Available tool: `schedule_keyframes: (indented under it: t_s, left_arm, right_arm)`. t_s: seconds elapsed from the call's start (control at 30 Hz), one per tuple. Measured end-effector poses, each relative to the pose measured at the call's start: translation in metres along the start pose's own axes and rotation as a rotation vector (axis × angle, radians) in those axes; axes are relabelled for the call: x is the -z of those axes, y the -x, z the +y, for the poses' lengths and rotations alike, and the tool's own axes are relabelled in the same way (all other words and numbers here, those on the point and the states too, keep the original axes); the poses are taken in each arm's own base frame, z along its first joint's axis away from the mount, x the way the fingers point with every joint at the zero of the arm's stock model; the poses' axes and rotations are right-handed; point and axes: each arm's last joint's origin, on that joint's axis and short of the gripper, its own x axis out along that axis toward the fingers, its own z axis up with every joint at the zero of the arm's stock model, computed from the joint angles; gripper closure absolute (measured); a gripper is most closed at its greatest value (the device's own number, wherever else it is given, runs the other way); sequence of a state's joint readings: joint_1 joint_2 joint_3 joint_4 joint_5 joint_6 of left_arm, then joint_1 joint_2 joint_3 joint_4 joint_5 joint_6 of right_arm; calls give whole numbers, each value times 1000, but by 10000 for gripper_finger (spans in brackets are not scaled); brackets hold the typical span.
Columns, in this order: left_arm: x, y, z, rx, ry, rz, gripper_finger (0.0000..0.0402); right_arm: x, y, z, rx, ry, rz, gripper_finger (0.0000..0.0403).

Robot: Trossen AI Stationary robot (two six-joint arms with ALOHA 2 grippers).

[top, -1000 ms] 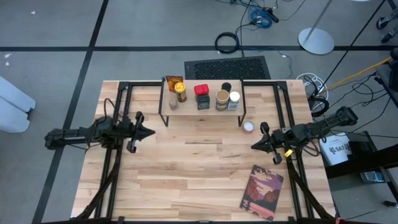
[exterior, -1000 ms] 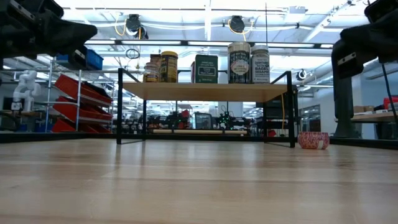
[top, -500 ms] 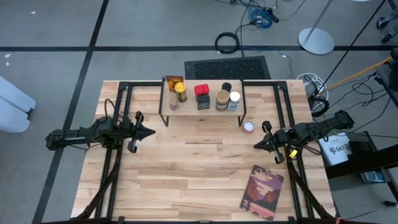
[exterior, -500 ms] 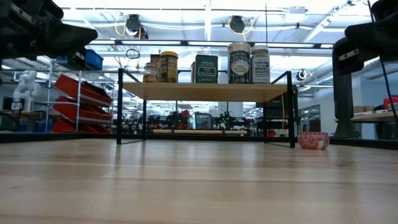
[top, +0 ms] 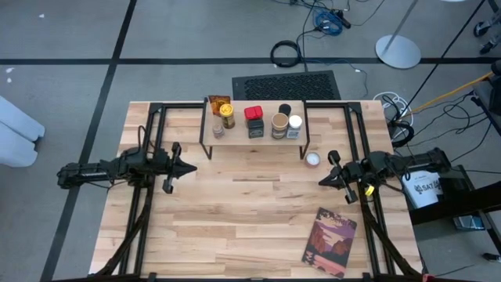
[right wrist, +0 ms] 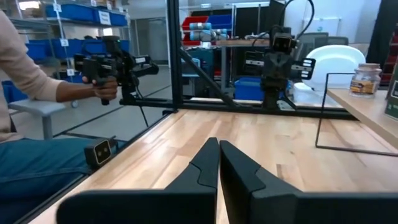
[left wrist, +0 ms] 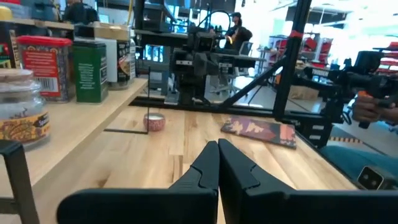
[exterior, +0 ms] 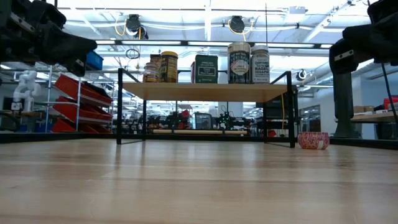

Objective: Shelf spices
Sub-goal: Return to Home Position

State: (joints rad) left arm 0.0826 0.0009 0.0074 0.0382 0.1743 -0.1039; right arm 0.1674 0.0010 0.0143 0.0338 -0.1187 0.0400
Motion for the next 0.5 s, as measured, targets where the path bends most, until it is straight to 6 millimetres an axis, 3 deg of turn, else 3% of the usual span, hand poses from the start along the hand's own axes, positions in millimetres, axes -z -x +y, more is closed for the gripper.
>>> schedule_keyframes:
  t_s: [0.5]
  left_arm:
    - [4,-3,-4,30,-82,48,402]
  right_arm:
    - [-1,1,-5,-16,59,-5,403]
